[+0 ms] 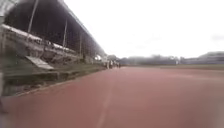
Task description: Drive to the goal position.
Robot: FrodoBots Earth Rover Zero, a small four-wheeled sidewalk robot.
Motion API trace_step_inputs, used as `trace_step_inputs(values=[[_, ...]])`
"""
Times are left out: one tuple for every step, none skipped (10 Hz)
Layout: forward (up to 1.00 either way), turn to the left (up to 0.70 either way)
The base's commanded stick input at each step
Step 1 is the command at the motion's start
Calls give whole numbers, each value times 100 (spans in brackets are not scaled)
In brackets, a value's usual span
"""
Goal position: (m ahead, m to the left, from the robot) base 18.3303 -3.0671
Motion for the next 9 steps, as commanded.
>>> trace_step_inputs(values=[[70,1],[70,1],[70,-34],[70,-34],[70,-34],[70,-34],[70,-34],[70,-22],[70,-8]])
